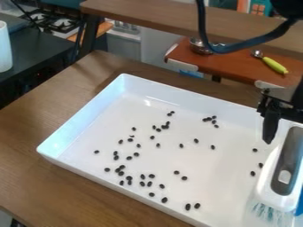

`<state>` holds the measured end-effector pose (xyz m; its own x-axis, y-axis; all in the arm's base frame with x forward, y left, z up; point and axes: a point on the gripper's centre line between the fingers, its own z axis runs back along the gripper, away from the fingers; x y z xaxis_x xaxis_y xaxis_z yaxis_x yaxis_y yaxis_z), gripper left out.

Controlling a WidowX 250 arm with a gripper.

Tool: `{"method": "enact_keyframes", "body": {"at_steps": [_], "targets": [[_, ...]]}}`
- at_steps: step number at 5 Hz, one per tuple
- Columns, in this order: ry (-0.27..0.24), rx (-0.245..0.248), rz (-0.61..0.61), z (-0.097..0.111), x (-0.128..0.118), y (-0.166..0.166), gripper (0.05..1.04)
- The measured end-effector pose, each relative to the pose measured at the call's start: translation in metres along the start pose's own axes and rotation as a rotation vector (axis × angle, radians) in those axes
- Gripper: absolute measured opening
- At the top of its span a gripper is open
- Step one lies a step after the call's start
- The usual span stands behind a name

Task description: Sweep into pile

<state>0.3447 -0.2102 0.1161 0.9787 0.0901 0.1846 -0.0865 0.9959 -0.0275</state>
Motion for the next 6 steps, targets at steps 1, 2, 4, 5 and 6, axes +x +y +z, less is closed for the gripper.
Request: {"method": "enact_keyframes", "body": {"at_steps": [1,2,4,5,6], "targets": [[0.038,0.024,-0.002,-0.016,-0.005,0.001,1.000],[0.051,0.023,-0.018,-0.015,-0.005,0.002,1.000],[0.062,0.028,-0.013,-0.027,-0.004,0.003,0.684],[0.087,0.027,0.004,-0.029,-0.004,0.003,0.491],[0.097,0.026,0.005,-0.030,-0.004,0.007,0.491]]}}
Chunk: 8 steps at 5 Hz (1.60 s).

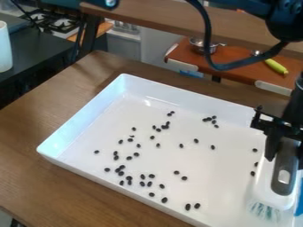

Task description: Sweep into pile

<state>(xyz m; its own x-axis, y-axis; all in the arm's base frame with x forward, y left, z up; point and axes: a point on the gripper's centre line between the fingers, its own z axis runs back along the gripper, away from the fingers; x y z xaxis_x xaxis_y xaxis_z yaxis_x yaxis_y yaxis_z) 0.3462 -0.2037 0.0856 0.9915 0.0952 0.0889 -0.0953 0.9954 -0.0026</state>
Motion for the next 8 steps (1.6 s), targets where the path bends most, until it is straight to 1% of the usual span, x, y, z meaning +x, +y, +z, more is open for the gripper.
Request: {"method": "enact_keyframes", "body": {"at_steps": [2,3,5,6,8], "targets": [[0.015,0.016,0.003,-0.005,0.001,0.023,0.491],[0.045,0.033,0.003,-0.007,0.004,0.044,0.490],[0.160,0.082,0.031,-0.008,0.007,0.081,0.490],[0.194,0.090,0.049,-0.009,0.009,0.102,0.490],[0.239,0.088,0.082,-0.008,0.006,0.157,0.490]]}}
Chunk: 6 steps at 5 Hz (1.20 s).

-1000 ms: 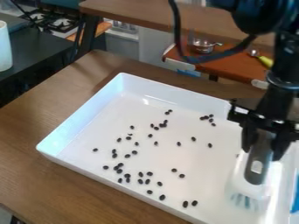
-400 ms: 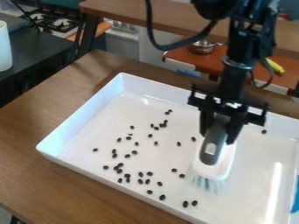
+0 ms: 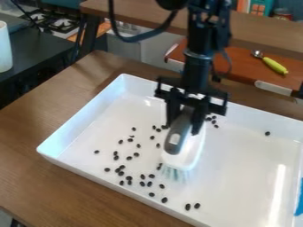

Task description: Sweep into pile

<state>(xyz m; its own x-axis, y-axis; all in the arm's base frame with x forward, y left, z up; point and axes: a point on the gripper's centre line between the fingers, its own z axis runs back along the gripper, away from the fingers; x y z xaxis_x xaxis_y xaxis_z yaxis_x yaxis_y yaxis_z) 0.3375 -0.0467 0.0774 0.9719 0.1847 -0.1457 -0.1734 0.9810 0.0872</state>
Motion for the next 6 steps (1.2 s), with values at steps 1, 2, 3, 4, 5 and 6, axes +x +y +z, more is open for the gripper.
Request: {"method": "enact_keyframes", "body": {"at_steps": [1,2,3,4,5,6], "targets": [[0.026,-0.004,0.012,-0.002,0.000,0.027,0.490],[0.035,-0.019,0.027,-0.002,0.002,0.059,0.490],[0.047,-0.029,0.032,-0.004,0.003,0.080,0.490],[0.056,-0.042,0.050,-0.004,0.004,0.108,0.490],[0.080,-0.111,0.049,-0.001,0.001,0.111,0.490],[0.028,-0.231,0.050,0.027,-0.005,0.090,0.490]]}}
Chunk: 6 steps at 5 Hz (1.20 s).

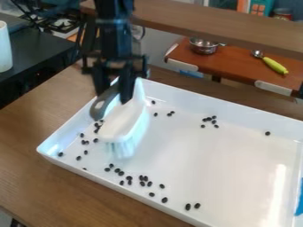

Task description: Sweep into pile

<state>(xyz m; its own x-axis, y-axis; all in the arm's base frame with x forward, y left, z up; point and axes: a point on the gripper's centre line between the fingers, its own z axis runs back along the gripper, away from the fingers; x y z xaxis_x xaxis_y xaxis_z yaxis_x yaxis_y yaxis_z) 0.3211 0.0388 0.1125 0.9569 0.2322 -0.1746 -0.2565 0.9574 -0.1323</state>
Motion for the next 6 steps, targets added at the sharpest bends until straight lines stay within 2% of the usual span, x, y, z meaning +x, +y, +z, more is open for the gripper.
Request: {"method": "enact_keyframes", "body": {"at_steps": [1,2,3,5,6], "targets": [[-0.089,-0.088,-0.028,0.023,-0.010,-0.037,0.490],[-0.133,-0.138,-0.063,0.030,-0.025,-0.079,0.490],[-0.144,-0.093,-0.110,0.019,-0.041,-0.119,0.490],[-0.160,0.001,-0.179,-0.006,-0.073,-0.180,0.490],[-0.197,0.040,-0.194,-0.019,-0.081,-0.204,0.490]]}}
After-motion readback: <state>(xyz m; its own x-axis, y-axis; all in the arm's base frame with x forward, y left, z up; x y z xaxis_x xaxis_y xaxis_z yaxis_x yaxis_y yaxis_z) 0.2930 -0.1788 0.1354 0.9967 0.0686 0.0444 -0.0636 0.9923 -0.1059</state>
